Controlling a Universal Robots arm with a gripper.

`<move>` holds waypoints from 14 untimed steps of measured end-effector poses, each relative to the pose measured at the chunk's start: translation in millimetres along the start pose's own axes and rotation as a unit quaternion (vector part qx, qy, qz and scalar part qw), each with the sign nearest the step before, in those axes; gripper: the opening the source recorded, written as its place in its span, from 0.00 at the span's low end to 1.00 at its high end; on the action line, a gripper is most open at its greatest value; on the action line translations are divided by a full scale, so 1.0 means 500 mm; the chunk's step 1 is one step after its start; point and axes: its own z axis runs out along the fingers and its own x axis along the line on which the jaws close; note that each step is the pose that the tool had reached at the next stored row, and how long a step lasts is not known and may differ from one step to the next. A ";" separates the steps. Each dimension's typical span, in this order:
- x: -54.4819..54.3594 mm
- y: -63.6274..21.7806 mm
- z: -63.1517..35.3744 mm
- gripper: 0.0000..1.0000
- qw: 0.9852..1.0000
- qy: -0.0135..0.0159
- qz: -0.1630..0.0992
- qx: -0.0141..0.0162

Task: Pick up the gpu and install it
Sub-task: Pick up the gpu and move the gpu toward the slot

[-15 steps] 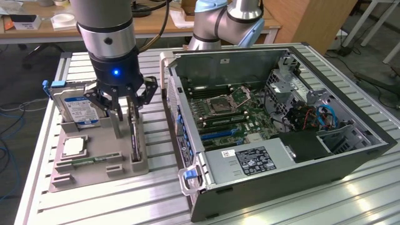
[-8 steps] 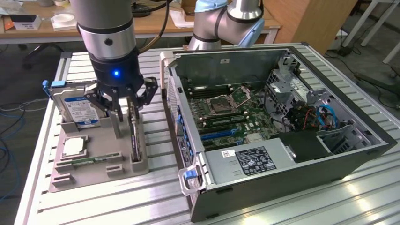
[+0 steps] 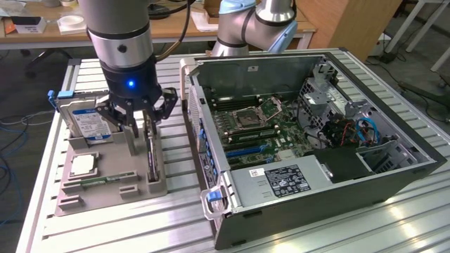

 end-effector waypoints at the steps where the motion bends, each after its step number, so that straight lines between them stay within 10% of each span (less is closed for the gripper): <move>1: 0.000 0.000 0.000 0.42 1.000 0.000 0.000 0.000; 14: 0.000 -0.003 0.002 0.42 1.000 0.000 0.000 0.000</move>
